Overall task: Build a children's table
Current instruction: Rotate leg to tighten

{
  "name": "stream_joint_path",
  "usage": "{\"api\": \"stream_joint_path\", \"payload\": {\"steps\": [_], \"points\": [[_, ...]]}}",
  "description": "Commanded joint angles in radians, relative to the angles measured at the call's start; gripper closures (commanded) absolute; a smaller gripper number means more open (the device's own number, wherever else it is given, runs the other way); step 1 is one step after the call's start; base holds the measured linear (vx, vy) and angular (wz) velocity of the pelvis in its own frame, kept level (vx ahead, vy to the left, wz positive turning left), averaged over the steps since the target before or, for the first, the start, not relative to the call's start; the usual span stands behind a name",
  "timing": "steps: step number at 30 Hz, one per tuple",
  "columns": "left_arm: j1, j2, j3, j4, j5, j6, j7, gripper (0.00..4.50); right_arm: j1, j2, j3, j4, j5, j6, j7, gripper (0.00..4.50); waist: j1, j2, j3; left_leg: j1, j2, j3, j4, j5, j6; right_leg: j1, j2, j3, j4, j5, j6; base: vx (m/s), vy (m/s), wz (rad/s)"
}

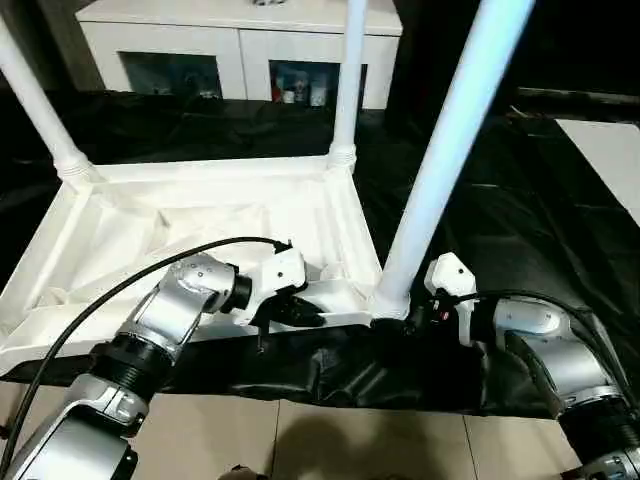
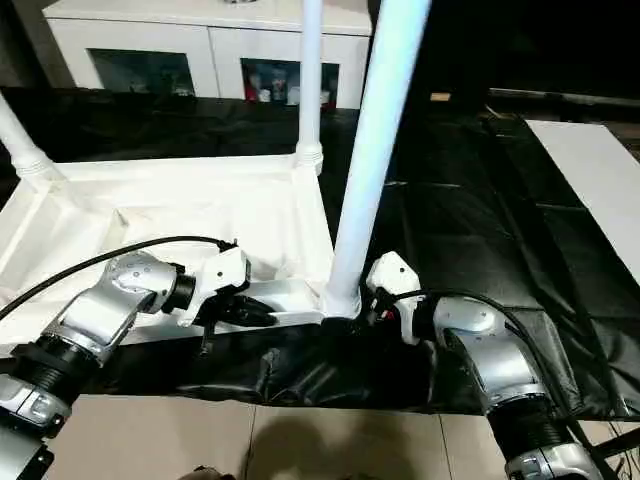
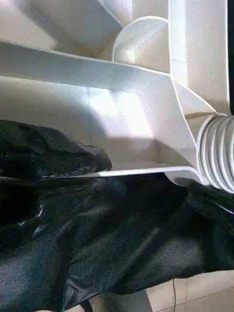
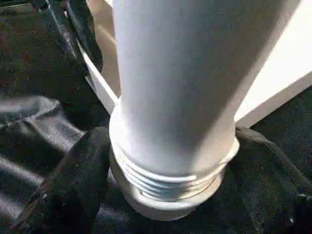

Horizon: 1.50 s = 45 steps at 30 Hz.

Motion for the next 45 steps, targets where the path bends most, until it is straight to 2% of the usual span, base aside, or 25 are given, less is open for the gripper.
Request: {"api": "stream_joint_path", "payload": {"steps": [1,5,8,9,13,14,15,20,27,32,36,39,40,45], "points": [[0.005,-0.008,-0.036,-0.041,-0.007,-0.004,-0.051,4.5,-0.032,-0.002,-0.019,-0.024,0.026,-0.041,0.014,0.98,0.001,-0.006,-0.065,0.019,0.044,-0.022,-0.076,-0.25,0.053,0.045,-0.055,0.044,-0.076,-0.256,-0.222,0.0,0.0,0.0],[0.007,-0.005,-0.037,-0.043,-0.007,-0.001,-0.051,4.5,-0.033,-0.003,-0.026,-0.019,0.021,-0.058,0.004,0.98,0.001,-0.009,-0.067,0.017,0.043,-0.021,-0.074,-0.232,0.059,0.048,-0.054,0.044,-0.073,-0.224,-0.229,0.0,0.0,0.0],[0.01,-0.002,-0.037,-0.049,-0.006,0.002,-0.05,4.5,-0.038,0.004,-0.046,-0.015,0.049,-0.027,0.021,0.98,0.001,-0.008,-0.067,0.017,0.043,-0.02,-0.073,-0.222,0.066,0.048,-0.054,0.044,-0.071,-0.209,-0.235,0.0,0.0,0.0],[0.011,-0.001,-0.037,-0.051,-0.006,0.005,-0.05,4.5,-0.039,0.006,-0.05,-0.015,0.057,-0.017,0.03,0.55,0.002,-0.009,-0.068,0.018,0.043,-0.02,-0.072,-0.221,0.069,0.048,-0.054,0.044,-0.071,-0.208,-0.237,0.0,0.0,0.0],[0.014,0.001,-0.039,-0.055,-0.002,0.007,-0.051,4.5,-0.022,-0.019,-0.035,-0.047,0.062,-0.002,0.082,0.38,0.005,-0.007,-0.068,0.018,0.045,-0.02,-0.072,-0.221,0.076,0.049,-0.054,0.044,-0.07,-0.209,-0.235,0.0,0.0,0.0],[0.013,0.0,-0.039,-0.053,-0.001,0.005,-0.05,4.5,-0.017,-0.025,-0.027,-0.05,0.052,-0.012,0.086,0.1,0.005,-0.007,-0.067,0.018,0.046,-0.021,-0.073,-0.216,0.075,0.049,-0.054,0.044,-0.07,-0.206,-0.235,0.0,0.0,0.0],[0.014,0.0,-0.04,-0.053,0.0,0.005,-0.05,4.5,-0.014,-0.029,-0.022,-0.052,0.044,-0.022,0.086,0.1,0.009,-0.004,-0.067,0.024,0.047,-0.019,-0.073,-0.226,0.073,0.044,-0.053,0.044,-0.073,-0.211,-0.239,0.0,0.0,0.0],[0.016,0.002,-0.044,-0.057,0.002,0.007,-0.053,4.5,-0.013,-0.037,-0.031,-0.054,0.054,-0.01,0.097,0.1,0.011,-0.008,-0.066,0.021,0.045,-0.021,-0.075,-0.246,0.056,0.047,-0.055,0.044,-0.075,-0.257,-0.224,0.0,0.0,0.0],[0.014,0.006,-0.044,-0.058,0.004,0.009,-0.054,4.5,-0.031,-0.036,-0.012,-0.01,0.017,-0.029,0.09,0.1,0.011,-0.006,-0.069,0.02,0.044,-0.021,-0.073,-0.224,0.061,0.048,-0.054,0.043,-0.07,-0.206,-0.236,0.0,0.0,0.0],[0.014,0.007,-0.043,-0.058,0.004,0.009,-0.053,4.5,-0.042,-0.022,-0.013,0.002,0.017,-0.021,0.077,0.1,0.01,-0.006,-0.067,0.019,0.043,-0.021,-0.073,-0.232,0.06,0.048,-0.055,0.043,-0.072,-0.23,-0.233,0.0,0.0,0.0],[0.016,0.008,-0.042,-0.06,0.004,0.01,-0.05,4.5,-0.044,-0.025,0.004,0.006,0.003,-0.033,0.094,0.46,0.008,-0.006,-0.068,0.02,0.044,-0.021,-0.073,-0.23,0.059,0.048,-0.053,0.043,-0.071,-0.221,-0.234,0.0,0.0,0.0],[0.018,0.008,-0.042,-0.062,0.003,0.014,-0.051,4.5,-0.045,-0.021,0.001,0.009,0.008,-0.029,0.101,0.73,0.009,-0.009,-0.068,0.019,0.043,-0.021,-0.071,-0.223,0.065,0.05,-0.054,0.043,-0.069,-0.214,-0.236,0.0,0.0,0.0],[0.018,0.008,-0.042,-0.062,0.002,0.013,-0.051,4.5,-0.045,-0.02,0.001,0.009,0.008,-0.028,0.1,0.73,0.009,-0.008,-0.068,0.019,0.043,-0.021,-0.071,-0.224,0.066,0.049,-0.054,0.043,-0.071,-0.22,-0.235,0.0,0.0,0.0],[0.019,0.009,-0.039,-0.063,0.001,0.011,-0.048,4.5,-0.049,-0.011,-0.016,0.009,0.024,-0.018,0.092,1.29,0.007,-0.007,-0.068,0.019,0.044,-0.021,-0.072,-0.229,0.063,0.048,-0.054,0.043,-0.072,-0.233,-0.232,0.0,0.0,0.0]]}}
